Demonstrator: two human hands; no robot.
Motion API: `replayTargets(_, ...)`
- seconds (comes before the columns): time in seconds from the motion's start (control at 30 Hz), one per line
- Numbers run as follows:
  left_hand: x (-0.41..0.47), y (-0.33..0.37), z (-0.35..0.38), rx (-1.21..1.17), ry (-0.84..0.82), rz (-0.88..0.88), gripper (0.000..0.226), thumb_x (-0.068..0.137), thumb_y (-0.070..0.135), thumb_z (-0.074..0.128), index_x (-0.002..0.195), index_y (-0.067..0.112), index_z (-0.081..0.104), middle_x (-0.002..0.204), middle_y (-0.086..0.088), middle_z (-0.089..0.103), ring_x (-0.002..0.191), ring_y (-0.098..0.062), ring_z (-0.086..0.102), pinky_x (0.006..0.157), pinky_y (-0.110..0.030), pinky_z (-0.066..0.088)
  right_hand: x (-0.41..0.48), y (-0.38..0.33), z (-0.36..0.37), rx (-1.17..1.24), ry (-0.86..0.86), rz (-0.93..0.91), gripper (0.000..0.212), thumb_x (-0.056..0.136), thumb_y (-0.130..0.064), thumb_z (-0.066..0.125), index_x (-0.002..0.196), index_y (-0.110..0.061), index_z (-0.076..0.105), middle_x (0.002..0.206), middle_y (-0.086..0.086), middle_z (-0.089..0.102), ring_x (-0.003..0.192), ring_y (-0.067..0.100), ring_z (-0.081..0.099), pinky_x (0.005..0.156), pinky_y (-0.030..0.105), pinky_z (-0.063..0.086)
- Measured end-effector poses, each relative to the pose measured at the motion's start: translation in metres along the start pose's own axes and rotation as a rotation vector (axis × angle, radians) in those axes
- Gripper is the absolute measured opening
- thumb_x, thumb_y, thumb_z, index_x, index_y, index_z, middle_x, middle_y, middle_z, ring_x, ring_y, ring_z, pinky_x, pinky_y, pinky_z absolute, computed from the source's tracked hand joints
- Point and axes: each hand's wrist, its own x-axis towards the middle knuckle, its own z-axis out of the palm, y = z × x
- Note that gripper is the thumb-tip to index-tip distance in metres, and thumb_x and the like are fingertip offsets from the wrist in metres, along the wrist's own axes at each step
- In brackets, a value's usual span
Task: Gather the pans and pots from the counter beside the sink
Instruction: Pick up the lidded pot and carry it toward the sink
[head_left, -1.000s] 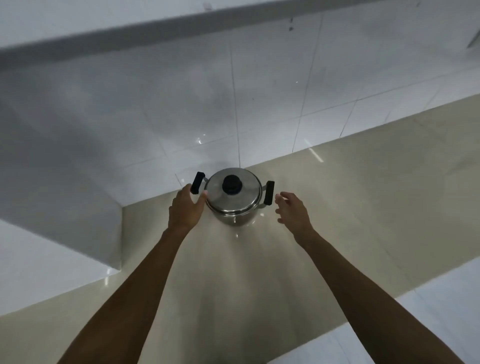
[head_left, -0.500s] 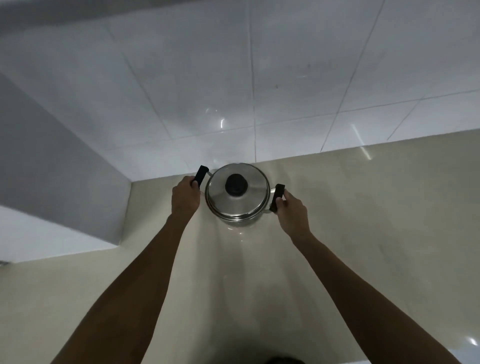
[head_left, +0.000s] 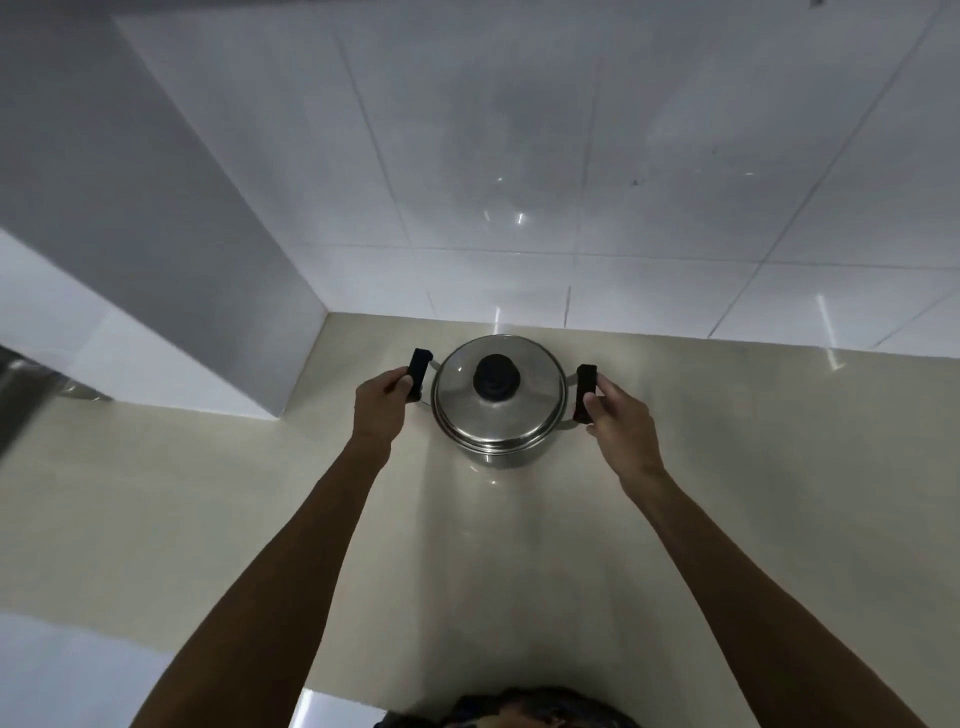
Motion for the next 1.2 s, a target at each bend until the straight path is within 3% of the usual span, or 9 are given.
replayTargets(0.1, -0.018, -0.006, -0.028, -0.024, 0.04, -0.014, 0.026, 0.101, 0.005, 0.055, 0.121, 0.002, 0.071, 0.096, -0.011, 0.072, 0.081, -0.019, 0.07, 0.067, -0.02, 0.046, -0.008, -0.009, 0.013, 0.015, -0.042, -0.028, 0.039, 0.103, -0.02, 0.054, 0.142, -0.024, 0.056, 0.11, 0.008, 0.075, 0.106, 0.026, 0.07, 0.097, 0.051, 0.055)
replayTargets(0.23, -0.041, -0.018, -0.074, -0.068, 0.117, -0.014, 0.026, 0.101, 0.007, 0.054, 0.121, 0.005, 0.071, 0.095, -0.011, 0.072, 0.069, 0.003, 0.069, 0.058, -0.01, 0.045, -0.028, -0.026, 0.046, 0.05, -0.095, -0.064, 0.041, 0.102, -0.018, 0.054, 0.143, -0.022, 0.055, 0.107, -0.001, 0.073, 0.105, 0.019, 0.069, 0.099, 0.048, 0.056)
replayTargets(0.33, -0.061, -0.031, -0.118, -0.122, 0.174, -0.043, 0.026, 0.101, 0.007, 0.055, 0.121, 0.004, 0.071, 0.098, -0.012, 0.072, 0.074, -0.003, 0.069, 0.063, -0.016, 0.045, -0.047, -0.042, 0.08, 0.047, -0.145, -0.092, 0.04, 0.103, -0.018, 0.054, 0.142, -0.022, 0.056, 0.106, -0.006, 0.071, 0.105, 0.018, 0.068, 0.099, 0.048, 0.055)
replayTargets(0.53, -0.113, -0.086, -0.236, -0.189, 0.318, -0.097, 0.027, 0.1, 0.007, 0.057, 0.122, 0.001, 0.071, 0.106, -0.015, 0.074, 0.089, -0.02, 0.069, 0.07, -0.024, 0.047, -0.1, -0.078, 0.181, 0.011, -0.282, -0.168, 0.039, 0.103, -0.019, 0.053, 0.142, -0.019, 0.057, 0.132, 0.004, 0.068, 0.118, 0.022, 0.065, 0.103, 0.049, 0.053)
replayTargets(0.63, -0.14, -0.119, -0.304, -0.196, 0.382, -0.121, 0.027, 0.099, 0.009, 0.057, 0.12, 0.002, 0.073, 0.108, -0.014, 0.075, 0.096, -0.022, 0.07, 0.076, -0.028, 0.045, -0.134, -0.098, 0.243, 0.023, -0.343, -0.199, 0.037, 0.103, -0.017, 0.055, 0.139, -0.017, 0.059, 0.126, 0.003, 0.07, 0.112, 0.022, 0.067, 0.099, 0.046, 0.056)
replayTargets(0.73, -0.167, -0.154, -0.382, -0.219, 0.46, -0.132, 0.027, 0.099, 0.013, 0.06, 0.122, 0.005, 0.073, 0.107, -0.011, 0.077, 0.092, -0.012, 0.072, 0.077, -0.028, 0.047, -0.166, -0.129, 0.32, 0.046, -0.429, -0.245, 0.033, 0.101, -0.013, 0.056, 0.133, -0.017, 0.065, 0.116, 0.002, 0.072, 0.105, 0.022, 0.07, 0.093, 0.041, 0.059)
replayTargets(0.83, -0.197, -0.18, -0.454, -0.259, 0.564, -0.161, 0.029, 0.099, 0.014, 0.061, 0.125, 0.005, 0.071, 0.112, -0.011, 0.075, 0.102, -0.019, 0.068, 0.087, -0.031, 0.045, -0.198, -0.164, 0.397, 0.041, -0.53, -0.306, 0.033, 0.101, -0.013, 0.055, 0.131, -0.017, 0.066, 0.117, 0.004, 0.073, 0.105, 0.023, 0.071, 0.095, 0.047, 0.058)
replayTargets(1.03, -0.249, -0.223, -0.578, -0.326, 0.815, -0.189, 0.029, 0.1, 0.013, 0.061, 0.126, 0.005, 0.07, 0.111, -0.012, 0.075, 0.094, -0.016, 0.071, 0.082, -0.029, 0.046, -0.269, -0.224, 0.543, 0.015, -0.731, -0.413, 0.035, 0.099, -0.021, 0.054, 0.131, -0.025, 0.066, 0.104, 0.004, 0.078, 0.088, 0.02, 0.075, 0.093, 0.051, 0.058)
replayTargets(1.2, -0.27, -0.267, -0.663, -0.362, 0.99, -0.238, 0.026, 0.1, 0.016, 0.062, 0.123, 0.01, 0.071, 0.106, -0.006, 0.076, 0.091, -0.009, 0.071, 0.084, -0.03, 0.048, -0.322, -0.26, 0.654, 0.003, -0.882, -0.482, 0.033, 0.098, -0.021, 0.055, 0.128, -0.026, 0.068, 0.097, 0.003, 0.079, 0.089, 0.025, 0.075, 0.09, 0.051, 0.059)
